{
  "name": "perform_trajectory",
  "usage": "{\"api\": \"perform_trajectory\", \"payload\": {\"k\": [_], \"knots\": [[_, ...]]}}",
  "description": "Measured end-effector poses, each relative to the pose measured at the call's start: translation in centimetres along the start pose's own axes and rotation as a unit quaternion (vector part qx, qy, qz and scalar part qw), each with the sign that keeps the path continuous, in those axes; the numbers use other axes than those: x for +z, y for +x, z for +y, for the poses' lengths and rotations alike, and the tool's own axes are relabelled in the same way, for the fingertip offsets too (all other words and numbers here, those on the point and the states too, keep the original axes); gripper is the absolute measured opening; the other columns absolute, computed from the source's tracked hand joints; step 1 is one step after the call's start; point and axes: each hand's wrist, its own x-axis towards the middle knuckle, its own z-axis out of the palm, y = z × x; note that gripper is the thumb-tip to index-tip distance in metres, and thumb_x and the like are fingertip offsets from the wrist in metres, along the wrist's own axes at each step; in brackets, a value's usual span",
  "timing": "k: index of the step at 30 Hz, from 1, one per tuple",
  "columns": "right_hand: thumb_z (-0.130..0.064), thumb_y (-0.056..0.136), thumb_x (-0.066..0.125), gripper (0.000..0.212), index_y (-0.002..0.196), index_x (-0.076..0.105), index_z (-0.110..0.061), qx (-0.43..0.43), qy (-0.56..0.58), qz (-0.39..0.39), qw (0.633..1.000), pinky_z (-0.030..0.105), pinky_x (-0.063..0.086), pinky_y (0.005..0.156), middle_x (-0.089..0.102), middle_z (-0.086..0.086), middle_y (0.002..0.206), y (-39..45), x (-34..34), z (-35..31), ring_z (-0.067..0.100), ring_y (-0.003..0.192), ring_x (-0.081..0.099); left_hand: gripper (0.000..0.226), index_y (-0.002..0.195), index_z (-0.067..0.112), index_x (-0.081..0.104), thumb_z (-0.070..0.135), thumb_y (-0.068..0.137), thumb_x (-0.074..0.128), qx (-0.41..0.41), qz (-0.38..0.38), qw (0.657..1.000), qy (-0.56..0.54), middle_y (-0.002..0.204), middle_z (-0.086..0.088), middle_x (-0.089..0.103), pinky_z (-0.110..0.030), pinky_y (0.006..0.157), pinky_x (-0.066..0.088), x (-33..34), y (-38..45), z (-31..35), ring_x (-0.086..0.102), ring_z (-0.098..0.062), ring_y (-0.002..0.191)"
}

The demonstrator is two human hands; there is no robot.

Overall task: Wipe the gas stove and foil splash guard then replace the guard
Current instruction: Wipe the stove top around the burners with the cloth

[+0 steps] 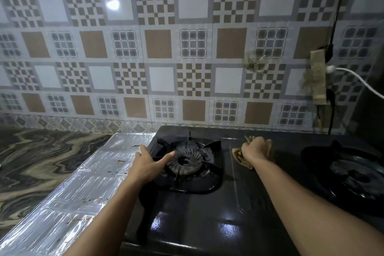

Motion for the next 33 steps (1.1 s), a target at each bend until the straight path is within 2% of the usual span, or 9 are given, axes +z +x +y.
{"api": "perform_trajectory", "payload": {"k": [3,6,9,15,19,23,28,31,33], "knots": [[-0.030,0.090,0.056,0.035,0.113,0.063,-0.004,-0.007,-0.050,0.023,0.998,0.041,0.044,0.096,0.046,0.015,0.125,-0.1,0.7,0.1,0.031,0.113,0.048,0.102,0.138,0.002,0.032,0.072,0.071,0.063,0.007,-0.001,1.000,-0.006,0.137,-0.020,0.049,-0.046,0.100,0.043,0.1,-0.2,0.0,0.049,-0.035,0.124],[-0.028,0.092,0.055,0.035,0.114,0.064,-0.003,-0.007,-0.061,0.041,0.997,0.042,0.043,0.098,0.045,0.015,0.128,0.4,1.7,-0.2,0.032,0.117,0.045,0.087,0.134,0.006,0.035,0.063,0.076,0.066,0.017,-0.004,1.000,-0.017,0.135,-0.017,0.053,-0.036,0.091,0.043,0.0,-0.4,0.2,0.053,-0.033,0.121],[-0.026,0.094,0.051,0.033,0.114,0.063,-0.004,-0.023,-0.066,0.055,0.996,0.041,0.041,0.098,0.044,0.014,0.130,1.1,2.9,-0.9,0.031,0.119,0.043,0.075,0.126,0.010,0.039,0.059,0.077,0.067,0.025,-0.010,1.000,-0.009,0.132,-0.015,0.057,-0.033,0.083,0.040,-0.2,-0.6,0.4,0.055,-0.032,0.118],[-0.029,0.096,0.046,0.038,0.120,0.060,-0.003,-0.042,-0.107,0.029,0.993,0.043,0.039,0.100,0.040,0.014,0.139,3.1,5.0,-2.9,0.032,0.124,0.040,0.077,0.124,0.012,0.044,0.064,0.072,0.069,0.028,-0.001,0.999,-0.024,0.129,-0.011,0.060,-0.036,0.093,0.046,0.0,-0.1,-0.4,0.057,-0.029,0.116],[-0.029,0.095,0.048,0.042,0.126,0.054,-0.002,-0.052,-0.119,-0.005,0.991,0.043,0.041,0.099,0.040,0.017,0.138,4.5,5.7,-4.1,0.034,0.124,0.041,0.077,0.125,0.011,0.043,0.062,0.073,0.069,0.027,0.001,0.999,-0.034,0.129,-0.010,0.059,-0.032,0.087,0.044,0.1,-0.1,-0.5,0.057,-0.028,0.116],[-0.028,0.095,0.048,0.048,0.134,0.044,-0.002,-0.081,-0.159,-0.026,0.984,0.043,0.042,0.096,0.038,0.017,0.139,5.2,6.3,-5.2,0.033,0.126,0.039,0.083,0.137,0.008,0.036,0.056,0.078,0.068,0.029,0.014,0.999,-0.031,0.139,-0.011,0.053,-0.027,0.090,0.038,0.2,-0.4,-0.2,0.051,-0.028,0.125],[-0.028,0.095,0.048,0.046,0.132,0.045,0.000,-0.120,-0.234,-0.037,0.964,0.038,0.046,0.084,0.043,0.018,0.132,5.7,6.4,-6.2,0.032,0.116,0.048,0.073,0.120,0.014,0.044,0.063,0.072,0.069,0.016,0.008,1.000,-0.026,0.123,-0.009,0.062,-0.030,0.081,0.042,0.4,0.0,-0.4,0.059,-0.028,0.110],[-0.025,0.095,0.048,0.043,0.129,0.048,0.001,-0.138,-0.245,-0.037,0.959,0.037,0.046,0.080,0.045,0.018,0.128,5.8,6.9,-6.7,0.032,0.113,0.050,0.072,0.119,0.013,0.042,0.062,0.073,0.070,0.008,0.015,1.000,-0.025,0.124,-0.009,0.061,-0.029,0.079,0.039,0.4,-0.1,-0.3,0.057,-0.029,0.112],[-0.028,0.094,0.051,0.044,0.129,0.048,0.000,-0.139,-0.236,-0.048,0.961,0.037,0.046,0.082,0.045,0.019,0.130,5.7,7.1,-7.3,0.032,0.114,0.050,0.073,0.120,0.014,0.042,0.062,0.073,0.069,0.010,0.014,1.000,-0.023,0.126,-0.009,0.060,-0.029,0.080,0.038,0.3,-0.3,-0.2,0.057,-0.028,0.113]]}}
